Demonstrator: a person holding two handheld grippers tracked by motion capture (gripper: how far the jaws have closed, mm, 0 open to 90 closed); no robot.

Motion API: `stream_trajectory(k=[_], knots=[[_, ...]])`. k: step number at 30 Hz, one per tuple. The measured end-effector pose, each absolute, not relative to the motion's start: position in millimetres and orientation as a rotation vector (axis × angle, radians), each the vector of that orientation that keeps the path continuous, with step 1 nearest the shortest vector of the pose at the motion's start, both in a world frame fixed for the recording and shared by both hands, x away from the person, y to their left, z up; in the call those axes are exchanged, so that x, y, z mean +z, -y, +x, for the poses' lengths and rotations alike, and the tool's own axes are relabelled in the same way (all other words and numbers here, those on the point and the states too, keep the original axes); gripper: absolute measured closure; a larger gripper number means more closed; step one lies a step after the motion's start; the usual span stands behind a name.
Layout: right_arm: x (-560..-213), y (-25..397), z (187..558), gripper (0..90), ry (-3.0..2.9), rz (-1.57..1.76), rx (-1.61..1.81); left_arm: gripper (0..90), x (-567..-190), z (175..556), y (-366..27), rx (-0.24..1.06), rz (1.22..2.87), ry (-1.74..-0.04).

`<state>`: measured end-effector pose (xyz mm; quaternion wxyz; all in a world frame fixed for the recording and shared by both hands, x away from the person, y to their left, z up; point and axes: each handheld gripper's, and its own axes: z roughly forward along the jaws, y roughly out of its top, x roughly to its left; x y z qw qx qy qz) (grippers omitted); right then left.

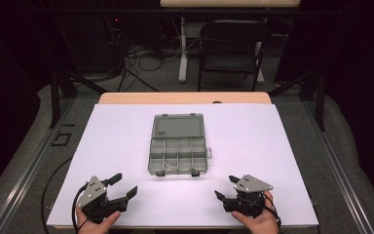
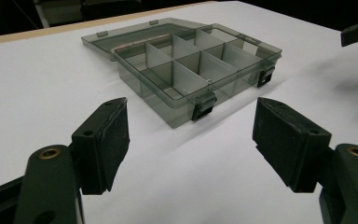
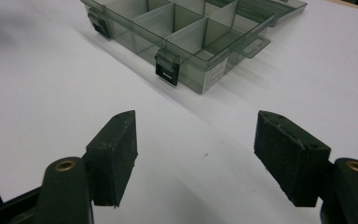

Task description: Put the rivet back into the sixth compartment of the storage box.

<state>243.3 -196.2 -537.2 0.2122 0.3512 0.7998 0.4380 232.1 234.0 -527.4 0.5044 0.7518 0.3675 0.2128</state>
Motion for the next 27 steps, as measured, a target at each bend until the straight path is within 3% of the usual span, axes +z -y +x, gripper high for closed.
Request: stream_trajectory(k=[27], knots=[[-552.3, 215.6, 254.7, 29.5, -2.211, 1.111, 1.221, 27.3, -532.7, 237.9, -234.7, 0.489, 1.833, -0.931]])
